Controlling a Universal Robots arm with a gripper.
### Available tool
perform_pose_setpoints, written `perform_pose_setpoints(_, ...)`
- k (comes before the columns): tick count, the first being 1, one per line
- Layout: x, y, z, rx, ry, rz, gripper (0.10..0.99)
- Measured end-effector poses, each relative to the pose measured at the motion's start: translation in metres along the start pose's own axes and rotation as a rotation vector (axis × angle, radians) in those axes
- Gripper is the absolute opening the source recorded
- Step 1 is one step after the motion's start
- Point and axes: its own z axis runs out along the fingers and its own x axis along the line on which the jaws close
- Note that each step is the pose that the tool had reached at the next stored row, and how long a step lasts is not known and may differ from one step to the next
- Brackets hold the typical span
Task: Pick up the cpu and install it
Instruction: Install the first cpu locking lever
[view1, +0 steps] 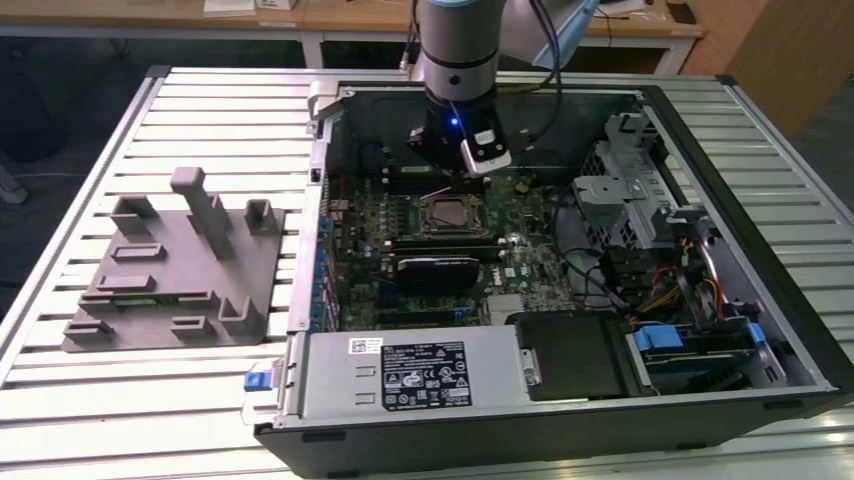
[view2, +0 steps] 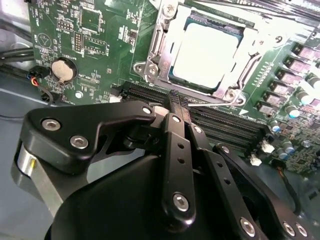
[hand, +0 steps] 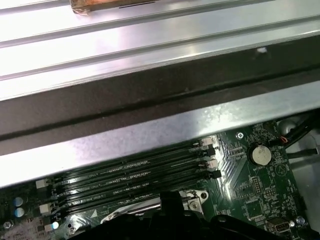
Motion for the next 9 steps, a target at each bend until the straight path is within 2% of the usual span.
perform_pose_setpoints(4,0.0010,-0.0004,0.0032,0.004,-0.0184,0.001,0.106)
perform_pose_setpoints(9,0.0039,0.0003,0.0060,0.005,-0.0258,0.009,0.106)
